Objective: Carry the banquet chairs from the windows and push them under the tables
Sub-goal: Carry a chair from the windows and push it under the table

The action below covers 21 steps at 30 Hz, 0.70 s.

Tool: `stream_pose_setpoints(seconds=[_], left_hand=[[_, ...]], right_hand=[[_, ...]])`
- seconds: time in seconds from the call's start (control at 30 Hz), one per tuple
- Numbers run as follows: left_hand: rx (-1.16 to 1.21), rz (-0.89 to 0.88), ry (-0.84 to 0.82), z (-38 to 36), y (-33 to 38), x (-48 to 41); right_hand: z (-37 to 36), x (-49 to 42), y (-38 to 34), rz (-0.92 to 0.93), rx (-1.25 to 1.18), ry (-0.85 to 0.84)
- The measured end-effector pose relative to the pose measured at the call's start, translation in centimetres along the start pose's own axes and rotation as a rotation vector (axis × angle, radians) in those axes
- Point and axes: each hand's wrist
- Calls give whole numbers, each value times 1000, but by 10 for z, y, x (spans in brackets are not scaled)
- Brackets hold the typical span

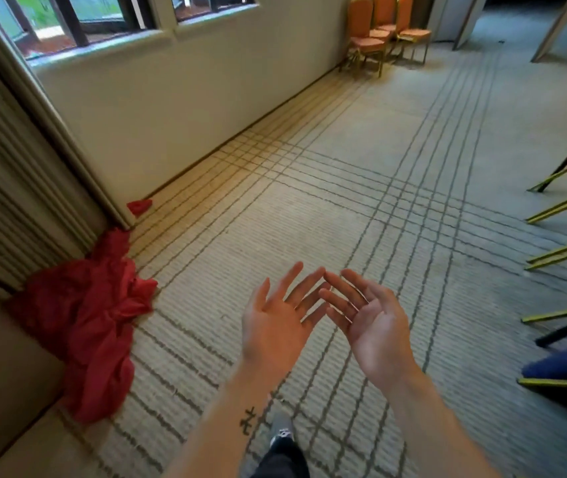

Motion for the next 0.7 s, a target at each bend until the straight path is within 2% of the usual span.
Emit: stream_pose_setpoints(seconds=[0.23, 0.47, 0.7], left_hand=[[-39, 47, -144, -36, 66, -166], [-88, 98, -170, -45, 84, -350], [-50, 82, -149, -81, 106, -546]], right_hand=[[-1, -147, -83, 96, -26, 3], [52, -306, -139, 123, -2, 37], [105, -488, -231, 109, -81, 9]])
Point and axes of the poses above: each hand's wrist, its own x-axis away from the middle knuckle, its own z-axis out of the back of the hand, y = z × x, and after that the axes turned 11 degrees about -y, right-handed
